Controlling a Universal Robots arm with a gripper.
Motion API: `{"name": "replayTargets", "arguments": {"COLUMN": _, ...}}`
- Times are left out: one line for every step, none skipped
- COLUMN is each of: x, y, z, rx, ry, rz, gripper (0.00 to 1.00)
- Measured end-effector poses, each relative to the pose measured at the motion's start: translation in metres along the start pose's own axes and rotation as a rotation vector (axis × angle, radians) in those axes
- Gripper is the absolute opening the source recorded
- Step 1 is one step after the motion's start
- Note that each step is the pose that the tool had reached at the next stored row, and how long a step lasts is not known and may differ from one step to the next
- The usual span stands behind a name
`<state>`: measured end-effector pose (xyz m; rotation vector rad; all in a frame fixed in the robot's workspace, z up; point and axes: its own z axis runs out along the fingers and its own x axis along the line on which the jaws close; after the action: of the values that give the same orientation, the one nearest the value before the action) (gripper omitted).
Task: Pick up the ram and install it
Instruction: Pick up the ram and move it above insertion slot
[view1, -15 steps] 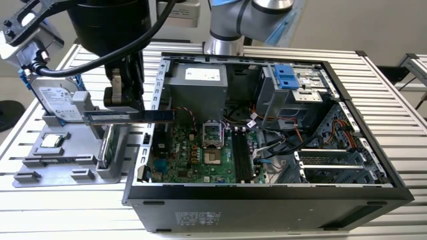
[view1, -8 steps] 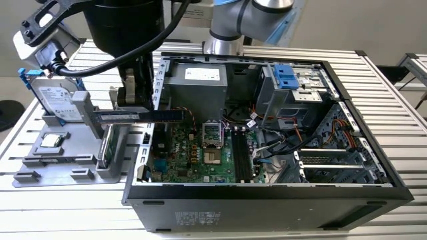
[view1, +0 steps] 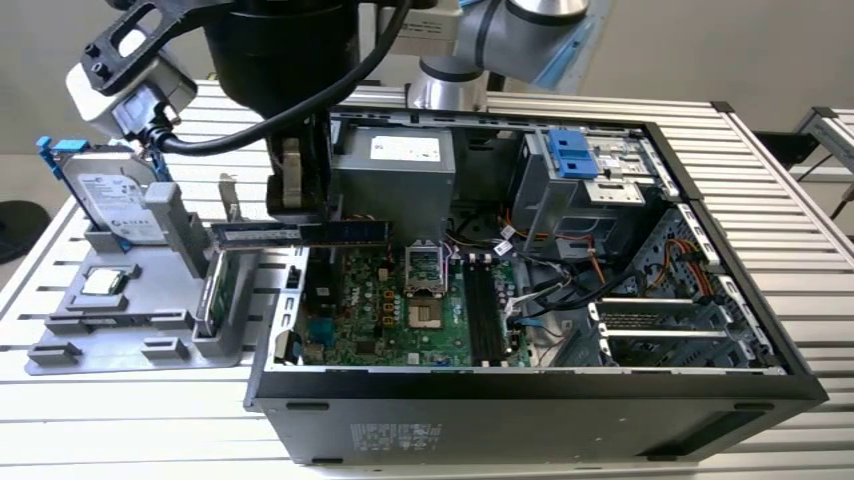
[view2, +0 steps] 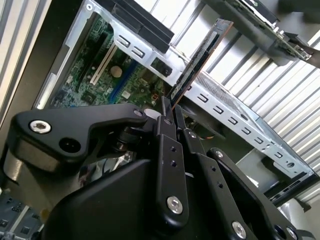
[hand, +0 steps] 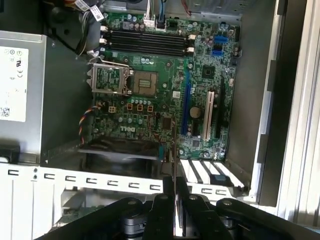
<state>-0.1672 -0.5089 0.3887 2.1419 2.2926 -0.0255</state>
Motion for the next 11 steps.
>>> {"name": "replayTargets", "arguments": {"x": -0.0002, "y": 0.0020, "z": 0.0000, "rx": 0.0000, "ry": 0.0000, "rz": 0.000, "gripper": 0.00}}
{"name": "replayTargets", "arguments": {"x": -0.0003, "y": 0.0041, "z": 0.0000, "rx": -0.0001, "ry": 0.0001, "rz": 0.000, "gripper": 0.00}}
{"name": "replayTargets", "arguments": {"x": -0.0004, "y": 0.0062, "z": 0.0000, "rx": 0.0000, "ry": 0.0001, "rz": 0.000, "gripper": 0.00}}
{"name": "replayTargets", "arguments": {"x": -0.0006, "y": 0.0082, "z": -0.0001, "rx": 0.0000, "ry": 0.0000, "rz": 0.000, "gripper": 0.00}}
{"name": "replayTargets", "arguments": {"x": -0.0007, "y": 0.0102, "z": -0.0001, "rx": 0.0000, "ry": 0.0000, "rz": 0.000, "gripper": 0.00}}
{"name": "replayTargets", "arguments": {"x": -0.0008, "y": 0.0122, "z": -0.0001, "rx": 0.0000, "ry": 0.0000, "rz": 0.000, "gripper": 0.00}}
{"name": "replayTargets", "arguments": {"x": -0.0010, "y": 0.0142, "z": -0.0001, "rx": 0.0000, "ry": 0.0001, "rz": 0.000, "gripper": 0.00}}
{"name": "replayTargets", "arguments": {"x": -0.0011, "y": 0.0162, "z": -0.0001, "rx": 0.0000, "ry": 0.0000, "rz": 0.000, "gripper": 0.00}}
{"name": "replayTargets", "arguments": {"x": -0.0012, "y": 0.0183, "z": -0.0001, "rx": 0.0000, "ry": 0.0001, "rz": 0.000, "gripper": 0.00}}
{"name": "replayTargets", "arguments": {"x": -0.0014, "y": 0.0204, "z": -0.0001, "rx": -0.0001, "ry": 0.0001, "rz": 0.000, "gripper": 0.00}}
{"name": "replayTargets", "arguments": {"x": -0.0015, "y": 0.0224, "z": -0.0002, "rx": 0.0000, "ry": 0.0001, "rz": 0.000, "gripper": 0.00}}
